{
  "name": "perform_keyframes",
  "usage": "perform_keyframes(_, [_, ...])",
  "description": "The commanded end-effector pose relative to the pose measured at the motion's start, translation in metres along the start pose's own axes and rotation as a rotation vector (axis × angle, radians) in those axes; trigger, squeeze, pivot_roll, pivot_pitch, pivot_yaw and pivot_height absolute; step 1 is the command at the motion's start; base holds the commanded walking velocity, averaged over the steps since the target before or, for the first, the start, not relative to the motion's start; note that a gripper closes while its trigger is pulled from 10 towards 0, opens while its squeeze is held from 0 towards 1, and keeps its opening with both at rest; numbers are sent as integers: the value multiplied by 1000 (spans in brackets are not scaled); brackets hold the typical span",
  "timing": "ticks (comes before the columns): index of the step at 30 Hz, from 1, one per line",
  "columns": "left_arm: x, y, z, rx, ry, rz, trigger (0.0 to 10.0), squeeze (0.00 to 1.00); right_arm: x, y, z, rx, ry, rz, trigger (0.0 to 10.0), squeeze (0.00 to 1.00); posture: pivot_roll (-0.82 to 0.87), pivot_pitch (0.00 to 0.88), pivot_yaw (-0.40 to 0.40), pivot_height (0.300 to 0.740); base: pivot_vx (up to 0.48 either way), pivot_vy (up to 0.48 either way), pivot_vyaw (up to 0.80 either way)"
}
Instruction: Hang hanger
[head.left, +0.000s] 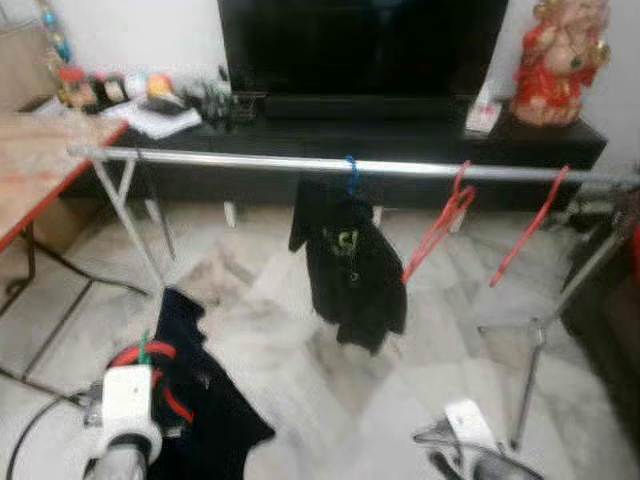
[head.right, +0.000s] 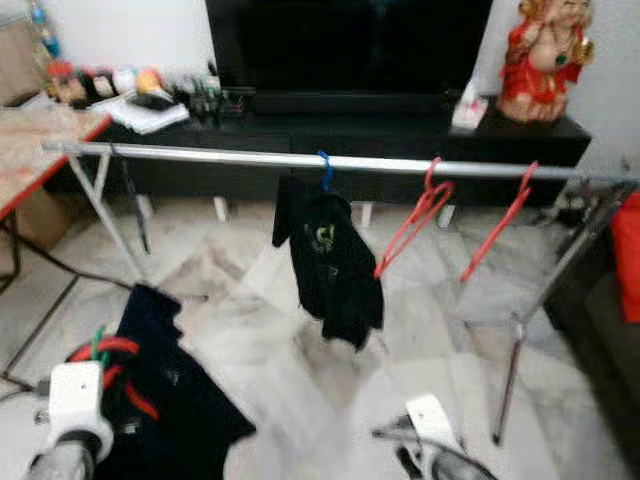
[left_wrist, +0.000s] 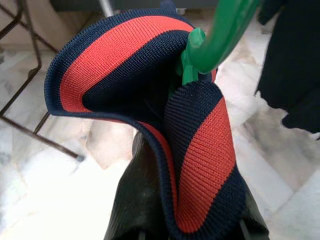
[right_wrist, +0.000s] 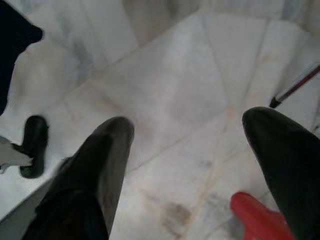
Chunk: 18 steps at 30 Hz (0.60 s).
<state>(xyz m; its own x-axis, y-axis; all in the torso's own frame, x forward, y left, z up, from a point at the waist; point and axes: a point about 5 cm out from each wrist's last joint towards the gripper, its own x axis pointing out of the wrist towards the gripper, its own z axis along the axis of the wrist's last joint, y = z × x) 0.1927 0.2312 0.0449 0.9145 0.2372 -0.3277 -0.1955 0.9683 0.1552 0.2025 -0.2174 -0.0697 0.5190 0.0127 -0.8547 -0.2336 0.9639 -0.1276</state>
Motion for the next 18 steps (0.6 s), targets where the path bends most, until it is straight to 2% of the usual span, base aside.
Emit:
perform_keyframes(1, [0,-2,8,15,-34,-2,10000,0,-2,-6,-4,1,13,-15,10000,0,-100,0,1,740,0,0,0])
perform_keyframes(12, [-2,-3,14,9,-96,-8,10000,0,-2,-6,-5,4,16,-15,10000,0,-98,0,-1,740,0,0,0])
perform_keyframes(18, [-2,-4,21,36,-138,-18,10000,0,-2,-6,-5,4,19,-17,10000,0,-96,0,-1,740,0,0,0])
